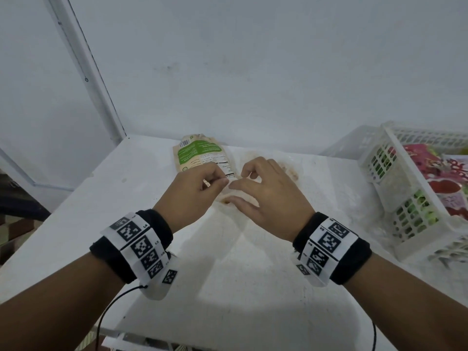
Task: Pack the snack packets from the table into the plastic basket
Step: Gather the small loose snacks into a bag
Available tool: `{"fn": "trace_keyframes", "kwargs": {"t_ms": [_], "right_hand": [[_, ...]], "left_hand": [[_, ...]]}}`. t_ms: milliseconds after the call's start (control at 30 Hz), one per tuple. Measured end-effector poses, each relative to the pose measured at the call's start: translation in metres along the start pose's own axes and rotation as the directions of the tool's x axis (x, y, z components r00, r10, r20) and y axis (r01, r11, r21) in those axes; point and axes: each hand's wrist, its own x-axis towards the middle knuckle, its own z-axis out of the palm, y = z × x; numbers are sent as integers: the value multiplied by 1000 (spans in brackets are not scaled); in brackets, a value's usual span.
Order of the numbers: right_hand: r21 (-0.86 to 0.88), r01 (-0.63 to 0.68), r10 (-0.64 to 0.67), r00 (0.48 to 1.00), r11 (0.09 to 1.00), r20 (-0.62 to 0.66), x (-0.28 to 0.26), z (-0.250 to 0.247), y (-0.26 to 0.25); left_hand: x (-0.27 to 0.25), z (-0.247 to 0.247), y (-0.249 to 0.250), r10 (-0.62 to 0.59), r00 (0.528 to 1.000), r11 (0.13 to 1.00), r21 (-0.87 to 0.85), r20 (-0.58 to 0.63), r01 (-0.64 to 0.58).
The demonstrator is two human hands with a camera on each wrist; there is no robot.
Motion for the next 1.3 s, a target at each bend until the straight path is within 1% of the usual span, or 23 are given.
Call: {"fn": "trace_keyframes", "kwargs": {"t_ms": [67,133,167,200,233,267,300,333,367,400,433,467,500,533,633,733,833,867,900,967,1100,1167,1300], "right_hand": [[44,-62,63,998,997,-28,0,-5,0],[45,-147,149,988,988,-31,-2,-8,5],[33,-197,197,980,980,-7,-4,-8,10],[13,-254,253,967,967,43,-7,-8,17],[-19,-313,313,942,949,119,-10,-7,23],[-66,-370,376,901,926,216,-14,-6,29],[-126,-416,434,841,901,324,-18,-5,35],[-194,-437,477,769,878,426,-22,-3,40],[-257,-429,499,704,866,505,-26,-2,44],[-301,-411,509,654,860,560,-29,0,47],[-314,-408,513,620,857,594,-31,1,49],[-302,-425,516,598,853,614,-31,1,50],[-283,-445,515,587,850,625,-31,1,51],[-268,-452,510,588,851,628,-30,1,52],[-219,-436,470,633,873,616,-25,1,51],[-98,-417,384,688,904,616,-19,4,48],[-85,-370,342,717,925,608,-11,12,45],[-101,-359,343,716,928,608,-8,15,44],[-121,-362,356,703,924,616,-5,17,42],[-176,-374,393,654,911,646,1,20,40],[-295,-294,413,542,909,731,12,28,42],[-325,-246,407,520,913,751,15,31,42],[-302,-201,363,521,932,772,17,40,40]], "left_hand": [[2,1,-1,-20,1000,1000,-5,-15,20],[4,2,-3,-38,999,999,1,-32,38],[5,2,-4,-43,998,999,6,-38,44],[6,3,-4,-45,998,999,10,-42,46],[6,3,-5,-45,998,999,14,-46,46],[7,4,-6,-47,998,999,15,-50,48],[7,4,-6,-51,997,999,14,-54,51],[8,4,-7,-54,997,998,15,-57,55],[9,4,-7,-56,997,998,18,-58,57],[9,5,-7,-57,997,998,23,-57,58],[10,5,-7,-56,997,998,27,-57,58],[10,5,-7,-56,997,998,28,-57,58],[10,5,-7,-57,997,998,27,-56,59],[10,5,-8,-58,997,998,24,-55,59],[11,4,-8,-61,997,998,14,-53,62],[12,3,-8,-67,996,998,2,-56,67],[12,1,-8,-64,996,998,9,-65,65],[13,1,-8,-64,996,998,10,-69,64],[13,1,-9,-64,995,998,7,-71,64],[13,0,-9,-65,995,998,-2,-71,65],[13,1,-9,-61,996,998,-19,-64,60],[13,0,-10,-63,996,998,-25,-62,62],[13,-1,-13,-69,996,997,-27,-58,68]]}}
